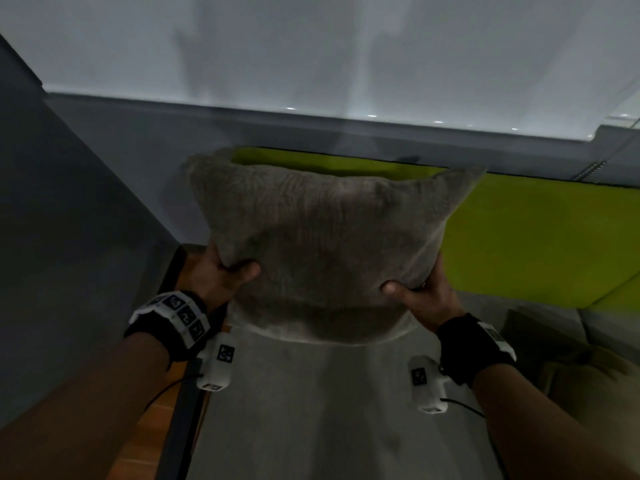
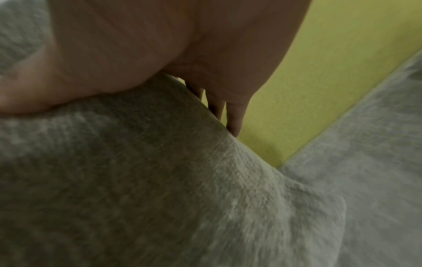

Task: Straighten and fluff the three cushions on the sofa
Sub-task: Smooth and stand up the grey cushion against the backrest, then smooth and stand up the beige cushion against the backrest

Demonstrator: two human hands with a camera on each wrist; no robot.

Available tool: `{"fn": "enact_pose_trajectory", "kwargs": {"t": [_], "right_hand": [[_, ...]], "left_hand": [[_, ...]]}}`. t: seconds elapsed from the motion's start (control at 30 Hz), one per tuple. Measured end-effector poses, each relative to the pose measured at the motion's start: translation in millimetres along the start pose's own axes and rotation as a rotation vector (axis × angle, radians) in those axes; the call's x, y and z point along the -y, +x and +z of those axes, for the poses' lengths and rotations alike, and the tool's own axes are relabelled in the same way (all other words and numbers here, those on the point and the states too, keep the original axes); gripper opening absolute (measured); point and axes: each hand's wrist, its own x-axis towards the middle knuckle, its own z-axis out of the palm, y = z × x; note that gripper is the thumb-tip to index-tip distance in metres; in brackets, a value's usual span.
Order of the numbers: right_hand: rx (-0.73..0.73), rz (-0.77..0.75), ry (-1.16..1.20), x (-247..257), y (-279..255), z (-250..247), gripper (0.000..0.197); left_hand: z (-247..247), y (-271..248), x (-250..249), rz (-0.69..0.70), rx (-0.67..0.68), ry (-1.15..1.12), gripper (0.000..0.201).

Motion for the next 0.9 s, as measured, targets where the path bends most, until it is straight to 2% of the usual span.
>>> {"fn": "enact_pose_trajectory", "kwargs": {"t": [0.07,0.13,0.27,0.3,0.4,0.5,0.57,0.7,0.8,0.83,0.9], "right_hand": [[-0.027,0.01,-0.033,3.2,-2.9,2.7,0.102],[-0.057,0.012,-0.028,4.3,-10.3,7.5,0.103],[0.04,0.094,0.021,-7.6,-21.4,23.1,0.108],[0.058,0.128,0.009,-10.3,-19.3,26.7,0.111],[0.009,0.188,-0.051,-13.2,-9.1,34.1,0.118],[-0.013,0.213,-0.066,-13.4,-2.1,37.1,0.116],[-0.009,0.238,-0.116,-8.1,-4.5,35.4,0.116],[0.038,0.263,-0.241,8.9,-26.0,19.2,0.112],[0.076,0.182,-0.505,15.0,-58.3,-6.2,0.092],[0.076,0.156,-0.602,12.7,-72.0,-18.8,0.083],[0.046,0.106,-0.686,5.6,-109.7,-49.0,0.065]], "left_hand": [[-6.0,5.8,5.2,0.023,0.005,-0.031,0.127],[-14.0,4.7,12.1,0.009,-0.018,-0.092,0.124],[-16.1,-5.6,22.3,0.044,-0.025,0.003,0.091],[-13.3,-6.7,24.1,0.046,-0.03,0.053,0.093],[-2.8,0.0,28.3,-0.053,-0.083,0.13,0.125],[0.6,5.0,25.6,-0.159,-0.099,0.104,0.127],[-1.4,1.0,23.2,-0.152,-0.097,0.156,0.122],[-2.4,-33.0,2.7,0.059,-0.209,0.134,0.094],[2.4,-73.8,-23.8,0.243,-0.36,0.388,0.075],[9.0,-88.6,-33.3,0.329,-0.372,0.453,0.067],[32.7,-115.6,-52.0,0.491,-0.268,0.485,0.052]]}}
